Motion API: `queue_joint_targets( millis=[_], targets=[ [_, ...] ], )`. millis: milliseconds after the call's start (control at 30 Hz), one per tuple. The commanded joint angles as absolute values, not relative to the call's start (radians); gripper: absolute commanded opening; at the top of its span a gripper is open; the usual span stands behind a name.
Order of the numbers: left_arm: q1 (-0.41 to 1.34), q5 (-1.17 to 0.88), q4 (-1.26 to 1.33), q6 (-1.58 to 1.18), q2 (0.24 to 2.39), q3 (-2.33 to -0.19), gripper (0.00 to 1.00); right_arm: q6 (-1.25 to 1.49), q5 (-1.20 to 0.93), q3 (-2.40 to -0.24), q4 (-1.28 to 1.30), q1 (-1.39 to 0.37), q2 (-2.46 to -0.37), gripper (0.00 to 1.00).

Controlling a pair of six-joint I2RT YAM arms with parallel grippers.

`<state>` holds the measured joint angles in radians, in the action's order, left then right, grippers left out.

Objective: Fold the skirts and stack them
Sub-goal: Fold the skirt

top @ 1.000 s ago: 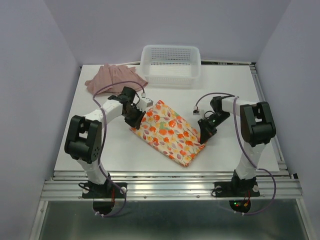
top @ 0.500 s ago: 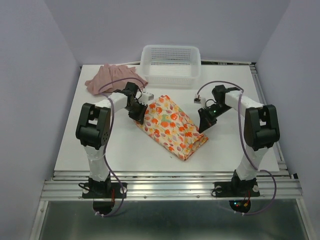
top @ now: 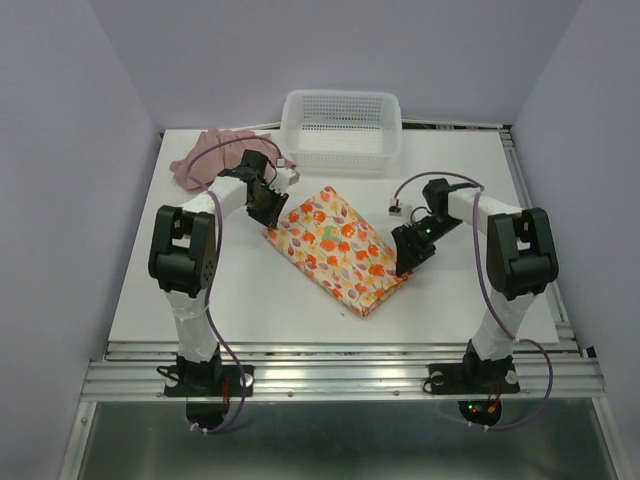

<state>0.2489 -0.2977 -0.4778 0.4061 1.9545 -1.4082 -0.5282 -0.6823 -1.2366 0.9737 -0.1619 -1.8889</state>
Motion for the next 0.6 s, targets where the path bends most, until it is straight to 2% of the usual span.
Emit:
queue_joint_targets(
  millis=[0, 100, 200, 400, 567],
  targets=[
    [0.233, -0.241, -0.454, 0.486, 1.865, -1.477, 0.37, -0.443, -0.776, -1.339, 0.956, -0.130, -1.864, 0.62],
    [0.235, -0.227, -0.492, 0.497, 1.858, -1.532, 0.37, -0.378, -0.879, -1.381, 0.942, -0.098, -1.878, 0.60],
    [0.233, -0.279, -0.563, 0.450, 1.844, -1.539, 0.36, -0.359, -0.864, -1.382, 0.898, -0.098, -1.882, 0.59],
    [0.235, -0.454, -0.597, 0.301, 1.779, -1.338, 0.36, -0.370, -0.804, -1.390, 0.870, -0.098, -1.947, 0.59],
    [0.236, -0.477, -0.568, 0.267, 1.790, -1.227, 0.32, -0.379, -0.827, -1.367, 0.884, -0.098, -1.982, 0.47]
  ],
)
